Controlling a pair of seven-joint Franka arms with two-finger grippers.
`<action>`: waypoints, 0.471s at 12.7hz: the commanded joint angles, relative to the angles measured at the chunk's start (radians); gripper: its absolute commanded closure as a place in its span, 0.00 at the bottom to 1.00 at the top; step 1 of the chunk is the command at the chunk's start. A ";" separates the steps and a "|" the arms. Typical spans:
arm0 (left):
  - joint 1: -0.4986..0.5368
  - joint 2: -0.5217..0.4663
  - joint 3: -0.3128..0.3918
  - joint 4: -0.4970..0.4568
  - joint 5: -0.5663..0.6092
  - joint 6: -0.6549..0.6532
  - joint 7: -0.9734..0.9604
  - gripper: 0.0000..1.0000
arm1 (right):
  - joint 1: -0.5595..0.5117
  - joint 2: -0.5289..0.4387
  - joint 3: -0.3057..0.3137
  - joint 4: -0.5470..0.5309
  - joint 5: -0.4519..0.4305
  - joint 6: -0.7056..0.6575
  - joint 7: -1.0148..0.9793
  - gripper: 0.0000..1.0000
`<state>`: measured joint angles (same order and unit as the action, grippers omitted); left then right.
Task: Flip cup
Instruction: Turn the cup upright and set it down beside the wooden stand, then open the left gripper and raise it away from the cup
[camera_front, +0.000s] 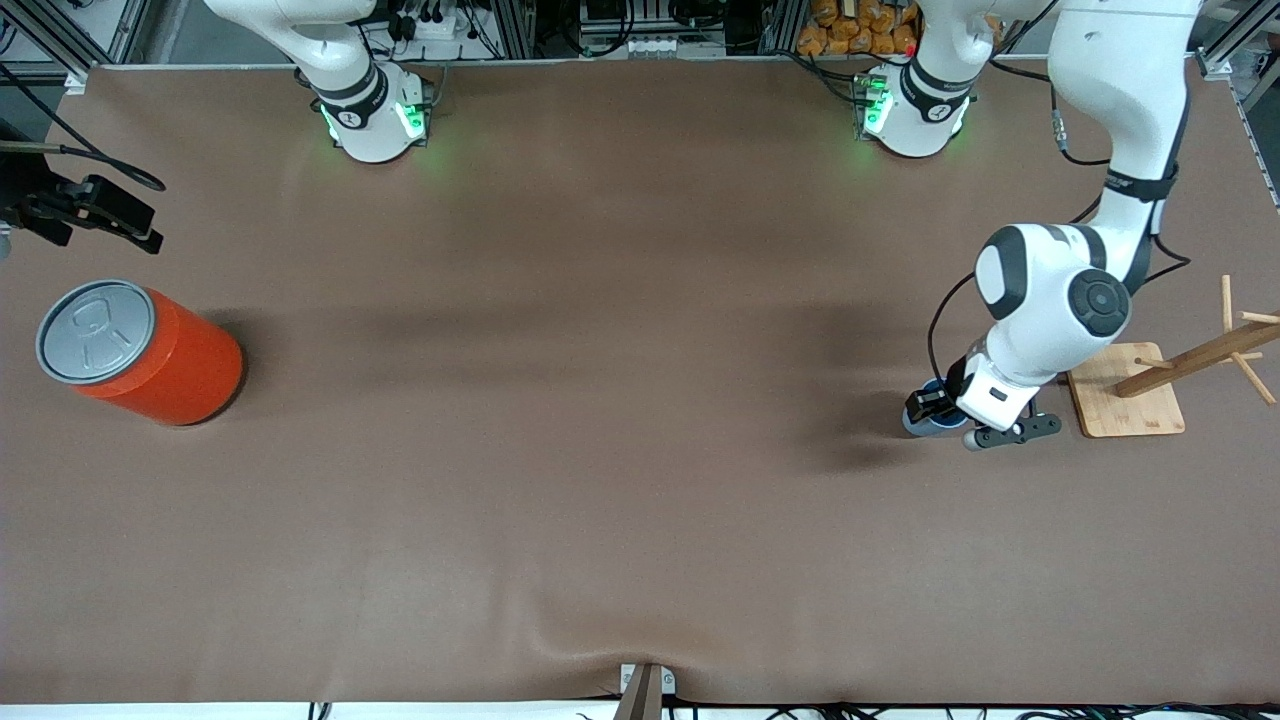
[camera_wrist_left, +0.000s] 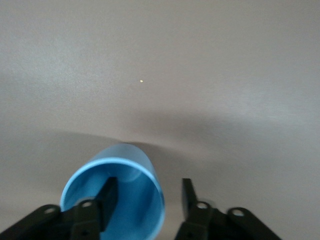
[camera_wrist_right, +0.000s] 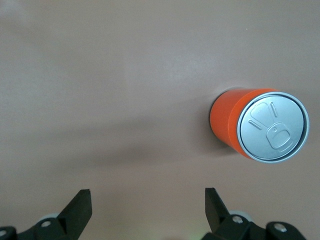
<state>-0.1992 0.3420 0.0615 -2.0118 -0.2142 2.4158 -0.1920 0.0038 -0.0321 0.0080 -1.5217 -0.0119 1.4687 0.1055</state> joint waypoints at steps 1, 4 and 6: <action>0.044 -0.063 0.000 0.181 0.027 -0.293 -0.027 0.00 | 0.007 -0.028 -0.002 -0.026 0.006 0.012 -0.017 0.00; 0.078 -0.069 0.003 0.373 0.079 -0.534 -0.023 0.00 | 0.005 -0.026 -0.002 -0.026 0.007 0.013 -0.018 0.00; 0.075 -0.127 -0.005 0.404 0.198 -0.584 -0.027 0.00 | 0.004 -0.026 -0.002 -0.026 0.007 0.012 -0.029 0.00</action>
<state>-0.1227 0.2440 0.0698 -1.6484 -0.1062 1.8819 -0.1969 0.0043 -0.0324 0.0086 -1.5222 -0.0119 1.4713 0.0934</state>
